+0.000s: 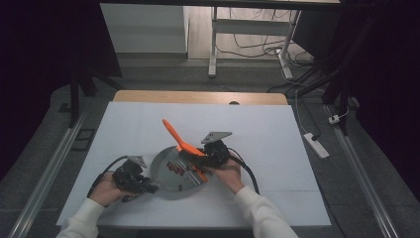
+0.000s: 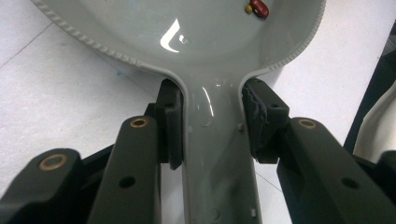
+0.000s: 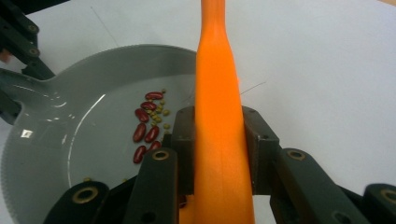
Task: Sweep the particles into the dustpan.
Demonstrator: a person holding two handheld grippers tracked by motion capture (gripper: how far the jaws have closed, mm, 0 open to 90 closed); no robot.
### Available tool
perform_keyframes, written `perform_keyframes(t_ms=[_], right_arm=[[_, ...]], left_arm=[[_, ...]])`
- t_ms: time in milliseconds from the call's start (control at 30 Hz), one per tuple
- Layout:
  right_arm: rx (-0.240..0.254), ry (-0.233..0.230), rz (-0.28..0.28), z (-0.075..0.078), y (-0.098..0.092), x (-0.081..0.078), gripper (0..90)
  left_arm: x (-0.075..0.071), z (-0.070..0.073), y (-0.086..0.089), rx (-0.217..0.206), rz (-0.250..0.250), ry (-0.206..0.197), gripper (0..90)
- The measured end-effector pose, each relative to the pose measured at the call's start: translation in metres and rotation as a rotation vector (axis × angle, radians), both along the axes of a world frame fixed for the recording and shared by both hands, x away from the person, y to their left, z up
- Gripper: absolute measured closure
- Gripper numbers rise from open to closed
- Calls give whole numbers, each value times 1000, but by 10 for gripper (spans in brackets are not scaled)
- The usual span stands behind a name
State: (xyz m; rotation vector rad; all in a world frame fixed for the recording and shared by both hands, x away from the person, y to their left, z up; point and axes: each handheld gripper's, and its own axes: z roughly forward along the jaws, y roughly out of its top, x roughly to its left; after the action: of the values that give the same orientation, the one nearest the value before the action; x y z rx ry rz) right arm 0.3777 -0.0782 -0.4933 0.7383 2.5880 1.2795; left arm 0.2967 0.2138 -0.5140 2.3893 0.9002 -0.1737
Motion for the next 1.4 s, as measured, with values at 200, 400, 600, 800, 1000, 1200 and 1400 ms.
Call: perform_keyframes(t_ms=[200, 400, 600, 800, 1000, 1200, 1400], right_arm=[[8, 3, 23, 1, 3, -2, 699], [48, 10, 18, 4, 0, -1, 700], [28, -37, -49, 11, -16, 7, 699], [-3, -38, -88, 7, -26, 12, 699], [-42, -40, -105, 1, -27, 14, 699], [-7, -46, -141, 6, -37, 19, 700], [-24, -82, -227, 7, -56, 31, 699]], left_arm=[[0, 0, 0, 2, -2, 1, 621], [0, 0, 0, 1, -1, -1, 621], [0, 0, 0, 3, -4, -1, 621], [0, 0, 0, 3, -5, -3, 621], [0, -1, 0, 3, -5, -2, 621], [0, -1, 0, 5, -7, -1, 620], [0, -1, -1, 8, -6, -3, 620]])
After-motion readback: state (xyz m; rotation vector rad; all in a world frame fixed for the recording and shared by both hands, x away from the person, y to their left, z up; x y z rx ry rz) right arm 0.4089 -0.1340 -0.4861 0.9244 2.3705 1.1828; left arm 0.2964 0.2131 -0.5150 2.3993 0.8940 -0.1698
